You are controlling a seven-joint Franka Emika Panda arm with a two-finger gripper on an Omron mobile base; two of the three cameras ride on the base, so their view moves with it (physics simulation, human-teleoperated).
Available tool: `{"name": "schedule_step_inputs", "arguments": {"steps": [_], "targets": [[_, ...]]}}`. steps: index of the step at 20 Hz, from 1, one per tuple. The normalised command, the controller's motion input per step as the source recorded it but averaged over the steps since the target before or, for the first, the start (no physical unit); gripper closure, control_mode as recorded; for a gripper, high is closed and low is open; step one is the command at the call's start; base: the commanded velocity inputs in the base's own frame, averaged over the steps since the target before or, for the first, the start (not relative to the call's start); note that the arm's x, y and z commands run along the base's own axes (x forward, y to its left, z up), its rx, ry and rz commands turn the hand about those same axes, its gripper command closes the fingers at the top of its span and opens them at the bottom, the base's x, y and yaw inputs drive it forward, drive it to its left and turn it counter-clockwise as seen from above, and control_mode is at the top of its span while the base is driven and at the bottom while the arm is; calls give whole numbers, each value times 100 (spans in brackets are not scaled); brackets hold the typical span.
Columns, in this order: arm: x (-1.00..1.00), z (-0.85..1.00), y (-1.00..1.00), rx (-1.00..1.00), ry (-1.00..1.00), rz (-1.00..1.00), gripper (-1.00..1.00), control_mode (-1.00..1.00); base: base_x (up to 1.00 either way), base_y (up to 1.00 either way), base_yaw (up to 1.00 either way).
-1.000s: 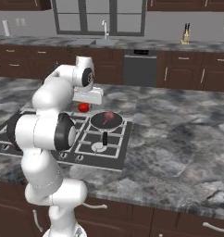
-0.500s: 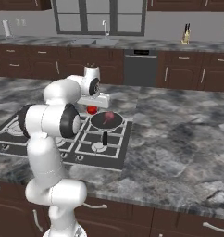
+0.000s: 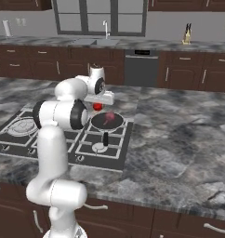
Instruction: Place the pan on the rear right burner on the stove. Then place the tomato and the onion in the pan and turn on the rear right burner.
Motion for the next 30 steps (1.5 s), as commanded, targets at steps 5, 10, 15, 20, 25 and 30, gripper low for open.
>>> {"name": "schedule_step_inputs", "arguments": {"steps": [5, 10, 15, 20, 25, 30], "targets": [[44, -15, -6, -3, 1, 0, 100, -100, 0, 0, 0], [7, -52, -14, -1, 2, 0, 100, -100, 0, 0, 0], [-11, -3, -2, 0, 2, 0, 100, -100, 0, 0, 0], [-29, 12, 0, 0, 3, 2, 100, -100, 0, 0, 0], [-24, -16, 0, 0, 5, 3, 100, -100, 0, 0, 0], [-2, -52, 0, 0, 6, 4, 100, -100, 0, 0, 0]]}}
